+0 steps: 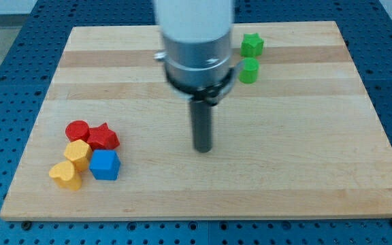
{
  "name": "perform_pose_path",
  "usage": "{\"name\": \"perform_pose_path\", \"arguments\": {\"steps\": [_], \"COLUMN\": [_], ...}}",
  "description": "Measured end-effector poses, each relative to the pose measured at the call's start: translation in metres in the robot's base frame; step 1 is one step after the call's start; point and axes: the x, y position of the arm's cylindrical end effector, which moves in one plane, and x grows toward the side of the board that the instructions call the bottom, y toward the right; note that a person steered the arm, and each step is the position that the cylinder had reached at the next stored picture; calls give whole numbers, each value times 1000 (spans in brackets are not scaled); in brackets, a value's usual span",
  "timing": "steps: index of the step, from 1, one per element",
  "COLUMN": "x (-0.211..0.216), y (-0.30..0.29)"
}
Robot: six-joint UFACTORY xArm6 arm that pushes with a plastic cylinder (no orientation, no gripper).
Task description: Push the green circle to the center
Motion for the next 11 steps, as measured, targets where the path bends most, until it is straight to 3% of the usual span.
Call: {"name": "perform_pose_path", "arguments": {"steps": [2,5,8,11], "x": [-76,-167,-173,-121], "y": [104,131,75,10]}}
